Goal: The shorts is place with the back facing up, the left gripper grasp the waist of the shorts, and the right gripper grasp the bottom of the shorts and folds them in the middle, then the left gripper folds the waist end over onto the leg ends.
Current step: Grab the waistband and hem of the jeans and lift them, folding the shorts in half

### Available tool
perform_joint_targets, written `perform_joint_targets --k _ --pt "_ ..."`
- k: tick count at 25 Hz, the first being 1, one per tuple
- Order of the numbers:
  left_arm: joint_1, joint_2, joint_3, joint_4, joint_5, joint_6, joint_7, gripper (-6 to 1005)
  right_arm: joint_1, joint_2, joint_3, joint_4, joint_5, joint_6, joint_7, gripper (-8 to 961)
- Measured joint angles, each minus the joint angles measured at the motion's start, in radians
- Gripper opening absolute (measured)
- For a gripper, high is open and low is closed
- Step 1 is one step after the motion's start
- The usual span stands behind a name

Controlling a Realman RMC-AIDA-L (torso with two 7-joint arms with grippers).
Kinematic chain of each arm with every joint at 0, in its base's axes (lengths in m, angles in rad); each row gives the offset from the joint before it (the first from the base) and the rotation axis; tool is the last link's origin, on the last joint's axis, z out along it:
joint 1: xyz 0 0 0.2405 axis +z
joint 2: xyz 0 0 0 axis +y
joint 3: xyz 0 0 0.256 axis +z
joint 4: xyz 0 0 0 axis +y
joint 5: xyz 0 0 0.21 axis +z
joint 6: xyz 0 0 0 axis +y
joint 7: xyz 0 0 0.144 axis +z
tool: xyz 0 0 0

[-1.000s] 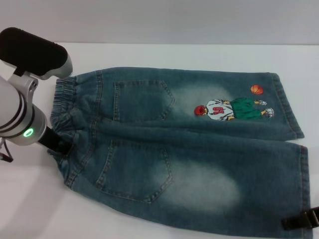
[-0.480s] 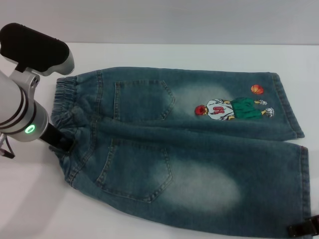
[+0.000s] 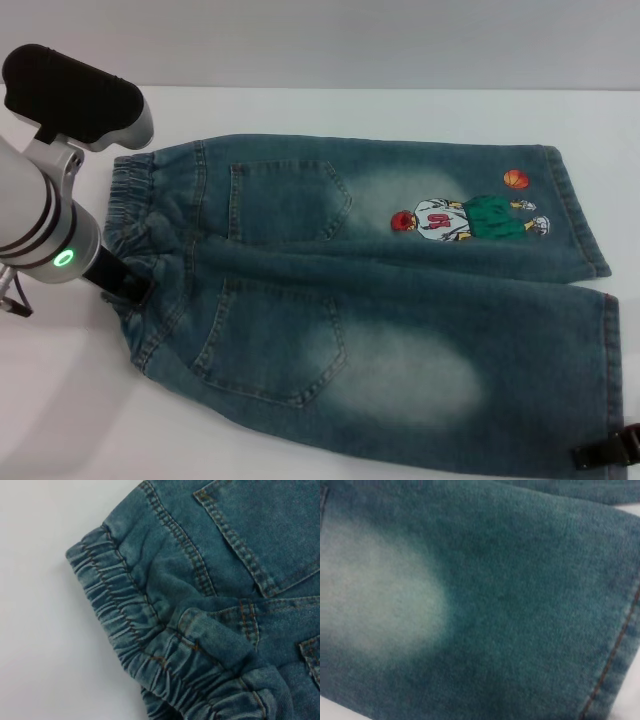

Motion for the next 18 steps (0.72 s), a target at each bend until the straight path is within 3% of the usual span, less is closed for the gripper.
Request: perform_joint_targets --k 18 --pt "-0.008 -0.003 0.007 -0.002 -0.002 -0.003 0.000 166 0.004 0.004 -0.026 0.021 0.010 -0.028 0.000 732"
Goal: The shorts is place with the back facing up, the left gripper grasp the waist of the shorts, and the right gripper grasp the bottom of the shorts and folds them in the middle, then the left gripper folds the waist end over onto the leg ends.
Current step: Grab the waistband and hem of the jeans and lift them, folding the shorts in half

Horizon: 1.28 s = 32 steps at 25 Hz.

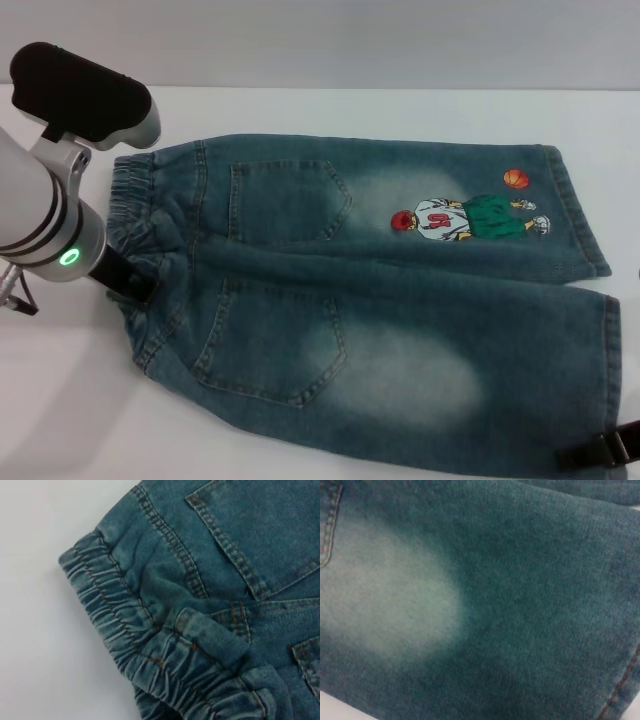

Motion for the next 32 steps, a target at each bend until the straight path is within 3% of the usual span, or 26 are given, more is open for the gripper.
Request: perform_joint_targets --k 19,27,30,32 --pt "0.000 0.000 0.000 0.000 -0.001 0.006 0.001 165 0.007 -0.003 -0.008 -0.002 0.017 -0.018 0.008 712" --pt "-0.001 0.000 0.000 -0.003 -0.004 0.013 0.001 166 0.023 -0.006 -0.014 0.010 0.094 -0.018 -0.058 704" --pt "0.001 0.000 0.000 -0.011 -0.005 0.015 0.001 165 0.030 -0.006 -0.021 0.009 0.100 -0.018 -0.062 486" --pt "0.004 0.000 0.000 -0.014 -0.005 0.016 0.000 165 0.032 -0.006 -0.025 0.007 0.101 -0.020 -0.064 390"
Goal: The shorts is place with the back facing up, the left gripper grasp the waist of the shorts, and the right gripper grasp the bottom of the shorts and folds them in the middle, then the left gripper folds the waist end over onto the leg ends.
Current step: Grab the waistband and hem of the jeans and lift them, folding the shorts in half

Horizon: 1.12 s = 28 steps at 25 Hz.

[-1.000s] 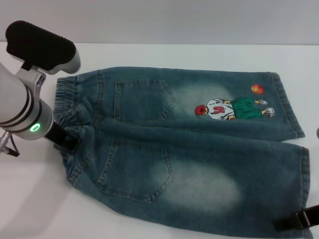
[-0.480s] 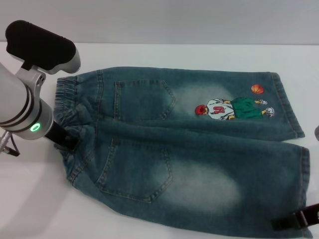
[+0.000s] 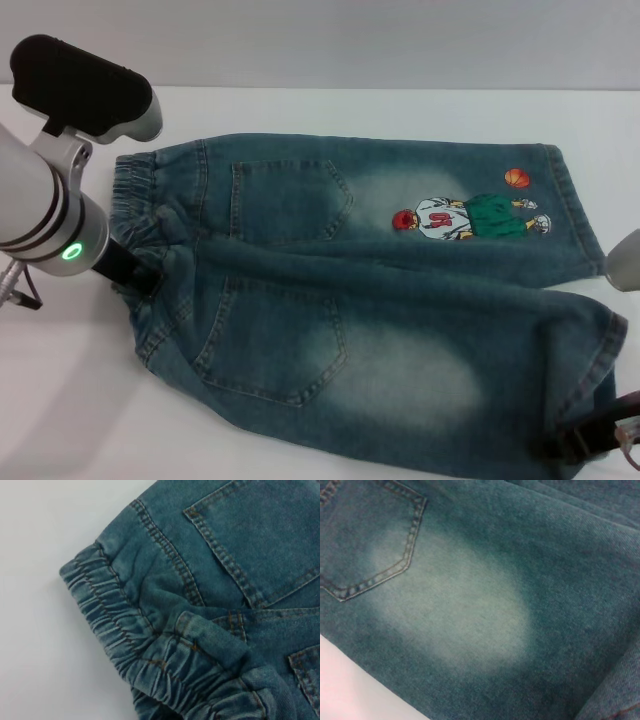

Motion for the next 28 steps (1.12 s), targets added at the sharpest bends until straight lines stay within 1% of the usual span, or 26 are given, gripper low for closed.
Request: perform_joint_targets --k 3,9,13,14,15,23,26,28 --pt "0.002 0.000 0.000 0.000 0.000 0.001 -0.001 165 0.005 0.000 -0.007 0.000 0.001 -0.002 -0.005 247" --pt "0.003 0.000 0.000 0.000 0.000 0.004 -0.006 166 0.008 0.000 -0.005 -0.010 0.022 -0.006 -0.022 27" --pt "0.007 0.000 -0.003 0.000 0.000 0.012 -0.008 166 0.002 0.000 0.002 -0.020 0.041 -0.050 -0.054 17" --pt "0.010 0.000 -0.006 -0.002 0.000 0.019 -0.009 166 0.001 0.000 0.002 -0.025 0.047 -0.087 -0.073 14" --pt "0.010 0.000 -0.006 -0.002 0.000 0.019 -0.009 166 0.001 0.000 0.002 -0.025 0.047 -0.087 -0.073 12" --pt "0.026 0.000 -0.011 -0.038 -0.003 0.055 -0.012 165 -0.002 0.000 0.013 -0.031 0.116 -0.239 -0.149 -1" --pt "0.030 0.000 -0.015 -0.039 -0.005 0.068 -0.012 166 -0.013 0.001 0.018 -0.031 0.149 -0.297 -0.175 -1" --pt "0.039 -0.001 -0.022 -0.039 -0.019 0.099 -0.012 166 -0.021 0.002 0.027 -0.029 0.172 -0.326 -0.196 -1"
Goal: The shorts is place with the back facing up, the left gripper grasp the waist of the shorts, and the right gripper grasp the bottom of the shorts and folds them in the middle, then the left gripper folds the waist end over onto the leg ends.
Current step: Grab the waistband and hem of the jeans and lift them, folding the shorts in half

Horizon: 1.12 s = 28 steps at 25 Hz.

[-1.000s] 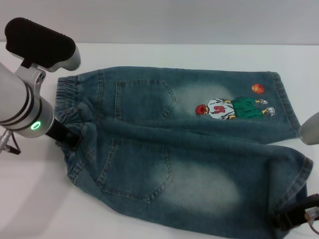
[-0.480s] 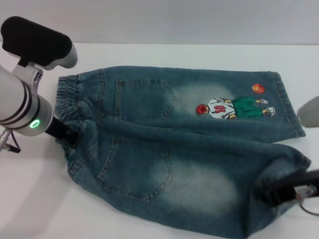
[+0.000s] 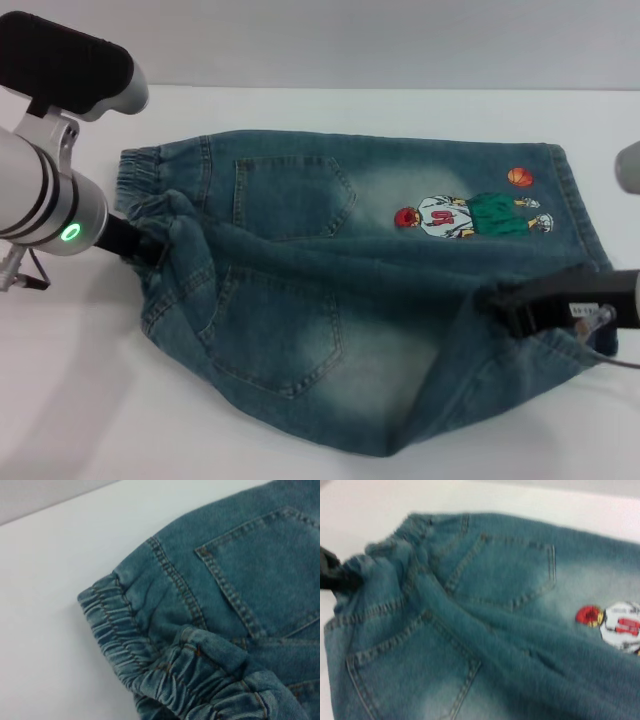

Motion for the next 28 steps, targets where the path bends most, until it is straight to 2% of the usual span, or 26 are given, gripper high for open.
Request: perform_joint_targets --k 10,15,18,23,28 --pt "0.043 0.001 -0.019 -0.015 -0.038 0.115 -0.003 163 -0.049 0.004 0.081 0.020 0.097 -0.183 -0.156 -2" --pt "0.105 0.002 -0.027 -0.044 -0.067 0.265 -0.015 162 -0.067 0.004 0.096 0.104 0.197 -0.368 -0.286 -2" --pt "0.116 0.002 -0.028 -0.040 -0.071 0.313 -0.016 161 -0.067 0.003 0.096 0.167 0.233 -0.494 -0.350 -2" --pt "0.134 0.002 -0.033 -0.011 -0.084 0.423 -0.025 160 -0.077 0.000 0.097 0.276 0.435 -0.701 -0.562 -2" --pt "0.138 0.000 -0.042 0.034 -0.120 0.523 -0.027 161 -0.079 -0.001 0.103 0.378 0.690 -0.792 -0.770 0"
